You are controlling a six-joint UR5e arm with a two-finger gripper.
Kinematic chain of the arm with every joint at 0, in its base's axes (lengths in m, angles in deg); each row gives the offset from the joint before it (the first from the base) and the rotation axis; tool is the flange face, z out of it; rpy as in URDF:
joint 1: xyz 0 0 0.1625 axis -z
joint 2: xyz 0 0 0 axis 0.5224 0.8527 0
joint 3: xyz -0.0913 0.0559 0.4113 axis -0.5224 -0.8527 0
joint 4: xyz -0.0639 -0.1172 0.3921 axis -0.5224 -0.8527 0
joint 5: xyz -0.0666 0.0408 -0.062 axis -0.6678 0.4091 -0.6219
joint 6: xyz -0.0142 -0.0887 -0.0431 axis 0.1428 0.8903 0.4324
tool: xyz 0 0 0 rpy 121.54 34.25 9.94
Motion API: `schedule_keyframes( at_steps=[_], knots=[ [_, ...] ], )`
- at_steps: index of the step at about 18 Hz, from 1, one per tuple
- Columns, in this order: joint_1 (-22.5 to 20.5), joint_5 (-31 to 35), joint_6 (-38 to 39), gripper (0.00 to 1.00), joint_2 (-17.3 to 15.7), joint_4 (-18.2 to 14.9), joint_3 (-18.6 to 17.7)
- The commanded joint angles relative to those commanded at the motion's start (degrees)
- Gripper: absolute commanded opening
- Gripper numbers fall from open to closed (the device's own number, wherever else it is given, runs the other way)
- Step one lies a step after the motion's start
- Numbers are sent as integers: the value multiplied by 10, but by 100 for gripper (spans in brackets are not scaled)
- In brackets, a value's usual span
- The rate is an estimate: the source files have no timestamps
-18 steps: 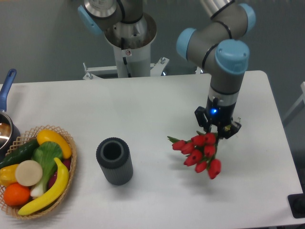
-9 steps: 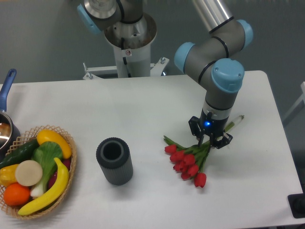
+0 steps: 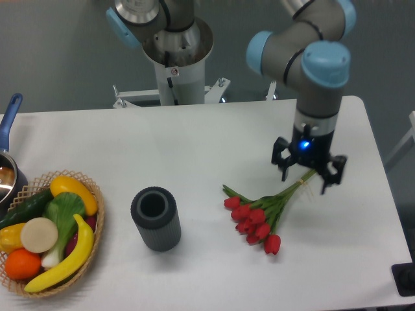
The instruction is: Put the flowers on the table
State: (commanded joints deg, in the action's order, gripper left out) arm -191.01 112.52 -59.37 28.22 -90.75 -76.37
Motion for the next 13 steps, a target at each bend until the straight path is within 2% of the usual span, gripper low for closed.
schedule_keyframes(
  at_steps=[3, 6, 9, 11, 13],
  knots=[
    [-26, 0, -24, 100, -18, -11, 4],
    [-51, 0, -127, 100, -38, -52, -2],
    [-73, 0, -185, 100, -57, -90, -7],
    [-101, -3, -222, 100, -79, -112, -21],
    [-122, -3, -286, 100, -101, -119, -40]
  ],
)
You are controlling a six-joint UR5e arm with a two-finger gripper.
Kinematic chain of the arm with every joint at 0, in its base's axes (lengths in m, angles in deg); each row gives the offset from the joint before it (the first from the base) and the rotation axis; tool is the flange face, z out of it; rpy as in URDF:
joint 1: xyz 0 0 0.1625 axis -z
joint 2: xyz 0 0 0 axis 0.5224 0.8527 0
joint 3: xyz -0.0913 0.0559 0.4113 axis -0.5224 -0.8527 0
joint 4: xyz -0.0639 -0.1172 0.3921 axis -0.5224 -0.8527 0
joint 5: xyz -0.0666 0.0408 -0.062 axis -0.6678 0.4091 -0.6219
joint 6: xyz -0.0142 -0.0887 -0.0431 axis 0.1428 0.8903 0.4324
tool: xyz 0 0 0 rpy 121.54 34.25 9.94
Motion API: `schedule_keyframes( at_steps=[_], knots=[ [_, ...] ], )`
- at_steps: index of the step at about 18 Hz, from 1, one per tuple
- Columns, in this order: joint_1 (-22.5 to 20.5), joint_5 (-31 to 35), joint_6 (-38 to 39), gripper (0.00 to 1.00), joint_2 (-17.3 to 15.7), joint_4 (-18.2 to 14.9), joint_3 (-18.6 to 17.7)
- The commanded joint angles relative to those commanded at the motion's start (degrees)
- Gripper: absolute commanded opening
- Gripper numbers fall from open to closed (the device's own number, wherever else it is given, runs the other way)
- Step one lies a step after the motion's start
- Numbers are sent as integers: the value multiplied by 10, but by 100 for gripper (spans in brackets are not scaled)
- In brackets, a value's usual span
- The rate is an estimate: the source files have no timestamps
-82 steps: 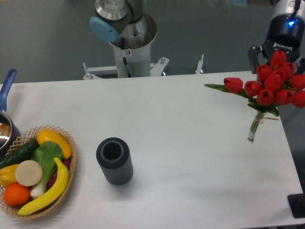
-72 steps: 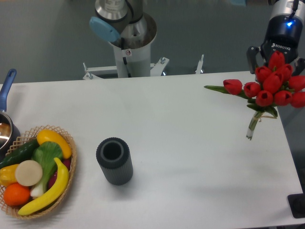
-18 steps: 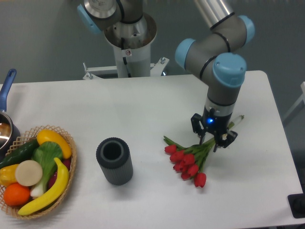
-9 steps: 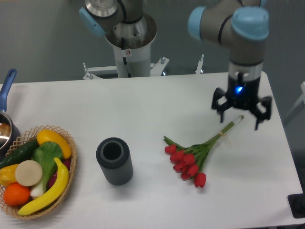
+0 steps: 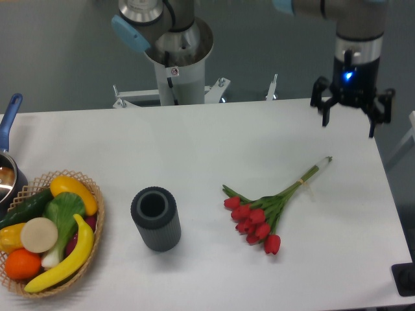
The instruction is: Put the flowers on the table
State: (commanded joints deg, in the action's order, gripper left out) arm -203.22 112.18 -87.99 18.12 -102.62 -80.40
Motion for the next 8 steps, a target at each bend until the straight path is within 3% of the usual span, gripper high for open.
schedule_keyframes(
  at_steps=[3, 8],
  knots=[
    [-26, -4, -54, 100, -24, 0, -26],
    [-27, -5, -59, 100, -26, 1, -31]
  ],
)
